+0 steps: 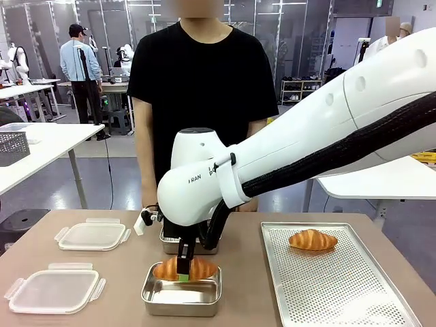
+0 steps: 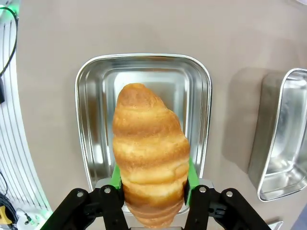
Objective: Place the bread into the airtight container.
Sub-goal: Pick up a Butter Roll and place it into an empty Airtight Container.
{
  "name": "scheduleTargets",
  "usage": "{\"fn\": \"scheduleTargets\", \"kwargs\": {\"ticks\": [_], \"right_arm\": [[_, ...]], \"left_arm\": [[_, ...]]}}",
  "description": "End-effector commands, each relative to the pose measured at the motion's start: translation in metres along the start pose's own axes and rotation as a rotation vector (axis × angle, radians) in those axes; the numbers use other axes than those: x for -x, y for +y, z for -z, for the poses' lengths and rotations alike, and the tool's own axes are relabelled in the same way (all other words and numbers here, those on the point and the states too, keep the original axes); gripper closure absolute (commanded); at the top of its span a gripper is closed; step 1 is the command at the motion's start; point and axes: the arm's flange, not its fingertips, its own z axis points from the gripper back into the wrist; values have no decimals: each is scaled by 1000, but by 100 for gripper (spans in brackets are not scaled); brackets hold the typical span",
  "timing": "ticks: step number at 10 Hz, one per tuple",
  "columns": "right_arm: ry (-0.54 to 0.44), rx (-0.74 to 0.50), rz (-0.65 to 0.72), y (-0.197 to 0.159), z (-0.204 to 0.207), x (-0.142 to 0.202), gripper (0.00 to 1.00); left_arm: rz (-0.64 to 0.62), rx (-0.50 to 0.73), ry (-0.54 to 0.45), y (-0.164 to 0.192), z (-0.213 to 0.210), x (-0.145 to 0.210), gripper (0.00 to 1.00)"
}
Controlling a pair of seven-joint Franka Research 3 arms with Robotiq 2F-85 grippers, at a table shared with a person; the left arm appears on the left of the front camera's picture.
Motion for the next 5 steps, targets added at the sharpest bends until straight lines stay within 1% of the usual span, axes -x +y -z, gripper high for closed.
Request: {"fn": "scheduleTargets", "kwargs": {"ticks": [1,2,3,4,5], "right_arm": [[18,-1,27,-4,8,-5,45],[19,-14,23,-4,16,-7,45],[13,-24,26,-5,20,-8,39],[11,-16,29,-5,19,-7,15],[12,-5,31,-4,16,-6,3]], "left_arm": [[8,-6,1,1,-2,-1,0],[8,-6,1,1,-2,-1,0],[8,-6,1,1,-2,-1,0],[8,-6,1,1,-2,-1,0],[8,-6,1,1,-2,-1,0]]}}
